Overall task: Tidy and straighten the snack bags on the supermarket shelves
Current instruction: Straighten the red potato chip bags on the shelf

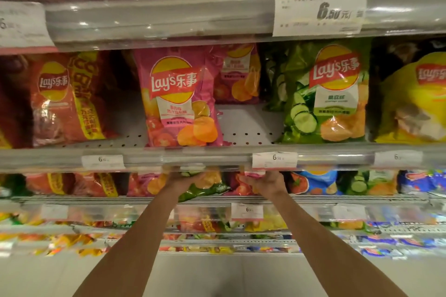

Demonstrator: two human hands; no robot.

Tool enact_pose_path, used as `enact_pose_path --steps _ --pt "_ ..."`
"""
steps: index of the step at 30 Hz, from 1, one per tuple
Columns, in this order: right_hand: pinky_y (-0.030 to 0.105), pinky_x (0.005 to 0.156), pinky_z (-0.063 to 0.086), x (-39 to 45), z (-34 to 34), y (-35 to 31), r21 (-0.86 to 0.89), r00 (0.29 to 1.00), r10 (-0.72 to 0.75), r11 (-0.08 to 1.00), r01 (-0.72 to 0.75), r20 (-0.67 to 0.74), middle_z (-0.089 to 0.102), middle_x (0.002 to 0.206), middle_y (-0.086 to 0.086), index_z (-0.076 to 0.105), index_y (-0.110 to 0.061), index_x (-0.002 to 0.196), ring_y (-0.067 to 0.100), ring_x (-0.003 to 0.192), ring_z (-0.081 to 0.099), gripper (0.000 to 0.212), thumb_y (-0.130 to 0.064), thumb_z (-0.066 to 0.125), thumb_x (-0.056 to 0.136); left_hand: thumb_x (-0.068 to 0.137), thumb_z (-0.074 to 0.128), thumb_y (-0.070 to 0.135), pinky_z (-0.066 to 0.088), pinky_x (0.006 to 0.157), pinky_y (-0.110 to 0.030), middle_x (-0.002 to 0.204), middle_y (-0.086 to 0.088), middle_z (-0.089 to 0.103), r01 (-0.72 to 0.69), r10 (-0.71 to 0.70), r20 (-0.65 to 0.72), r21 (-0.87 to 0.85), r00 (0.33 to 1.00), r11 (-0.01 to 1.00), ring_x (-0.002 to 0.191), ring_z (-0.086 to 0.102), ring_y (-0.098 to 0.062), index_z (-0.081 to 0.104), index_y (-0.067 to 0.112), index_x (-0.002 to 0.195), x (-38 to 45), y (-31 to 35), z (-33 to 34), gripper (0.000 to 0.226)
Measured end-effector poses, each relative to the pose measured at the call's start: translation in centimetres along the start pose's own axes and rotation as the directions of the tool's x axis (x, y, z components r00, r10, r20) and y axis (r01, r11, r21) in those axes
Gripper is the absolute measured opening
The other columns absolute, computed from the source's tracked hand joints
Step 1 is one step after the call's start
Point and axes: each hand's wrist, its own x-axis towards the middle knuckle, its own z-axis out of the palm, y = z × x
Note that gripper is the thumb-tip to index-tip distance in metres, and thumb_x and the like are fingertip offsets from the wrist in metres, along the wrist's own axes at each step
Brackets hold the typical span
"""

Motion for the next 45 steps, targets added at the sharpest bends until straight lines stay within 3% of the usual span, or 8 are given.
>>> enact_pose_path --steps 5,11,16,19,27,37,42,45 --pt "0.042 0.094 0.057 -1.6 0.3 -0.7 -0.089 0.991 -0.072 0.994 0.062 -0.115 0.075 0.108 0.003 0.072 -0.018 0.108 0.025 0.104 0.07 0.062 -0.058 0.089 0.064 0.078 0.085 0.024 0.038 0.104 -0.028 0.125 0.006 0.056 -0.036 0.036 -0.016 -0.018 0.999 0.999 0.116 0.052 -0.015 0.053 0.024 0.12 -0.6 0.5 -0.6 0.053" --pt "0.042 0.091 0.057 -3.7 0.7 -1.5 -0.235 0.956 -0.127 0.97 0.064 -0.264 0.073 0.108 0.002 0.07 -0.019 0.111 0.026 0.105 0.067 0.072 -0.07 0.083 0.063 0.079 0.084 0.022 0.038 0.11 -0.039 0.133 0.001 0.054 -0.05 0.049 -0.029 -0.037 0.998 0.998 0.133 0.046 -0.025 0.044 0.023 0.136 -1.6 0.2 -1.7 0.069" --pt "0.045 0.092 0.056 -5.7 -1.3 0.7 -0.206 0.942 -0.158 0.974 0.098 -0.295 0.071 0.114 0.003 0.058 -0.018 0.121 0.027 0.109 0.065 0.079 -0.064 0.087 0.063 0.078 0.082 0.007 0.037 0.102 -0.028 0.136 -0.006 0.056 -0.132 0.132 -0.086 0.002 0.988 0.991 0.129 0.049 -0.025 0.046 0.008 0.14 -2.2 0.3 -0.3 0.071" --pt "0.045 0.087 0.057 -6.9 -3.3 2.4 -0.145 0.93 -0.138 0.985 0.093 -0.341 0.07 0.109 0.004 0.055 -0.017 0.117 0.029 0.103 0.067 0.077 -0.058 0.09 0.062 0.076 0.084 0.007 0.038 0.113 -0.039 0.139 -0.008 0.055 -0.142 0.142 -0.067 0.001 0.988 0.99 0.131 0.05 -0.028 0.046 0.007 0.139 -2.5 0.6 1.7 0.074" --pt "0.046 0.09 0.057 -9.1 -8.0 5.7 -0.019 0.904 -0.088 0.996 0.089 -0.419 0.072 0.11 0.002 0.059 -0.02 0.123 0.025 0.103 0.068 0.075 -0.049 0.093 0.064 0.073 0.079 0.057 0.036 0.114 -0.045 0.148 -0.014 0.047 0.06 -0.062 0.001 0.244 0.998 0.968 0.136 0.044 -0.034 0.044 0.013 0.144 -1.4 0.0 9.0 0.09" --pt "0.04 0.083 0.06 -10.1 -9.8 7.3 0.024 0.888 -0.101 0.992 0.125 -0.448 0.073 0.106 -0.005 0.06 -0.021 0.122 0.017 0.095 0.07 0.073 -0.047 0.094 0.062 0.075 0.085 0.038 0.042 0.111 -0.05 0.138 -0.005 0.058 -0.203 0.178 0.148 0.174 0.973 0.964 0.129 0.053 -0.028 0.048 0.019 0.14 -0.5 -1.5 14.8 0.077" --pt "0.023 0.076 0.059 -11.4 -7.1 6.6 0.033 0.91 -0.15 0.984 0.176 -0.386 0.071 0.101 -0.015 0.061 -0.026 0.119 0.002 0.09 0.068 0.07 -0.049 0.094 0.061 0.07 0.09 0.026 0.043 0.108 -0.052 0.134 -0.009 0.061 -0.285 0.232 0.257 0.19 0.938 0.94 0.127 0.056 -0.03 0.052 0.014 0.136 -0.6 -1.0 14.7 0.077" --pt "0.036 0.085 0.061 -11.9 -4.4 5.3 0.024 0.934 -0.163 0.983 0.18 -0.317 0.072 0.105 -0.011 0.061 -0.026 0.122 0.008 0.097 0.069 0.072 -0.048 0.093 0.063 0.072 0.087 0.01 0.049 0.103 -0.051 0.121 -0.009 0.069 -0.327 0.272 0.317 0.134 0.909 0.935 0.118 0.063 -0.029 0.059 0.012 0.122 -0.9 -1.8 12.6 0.058"
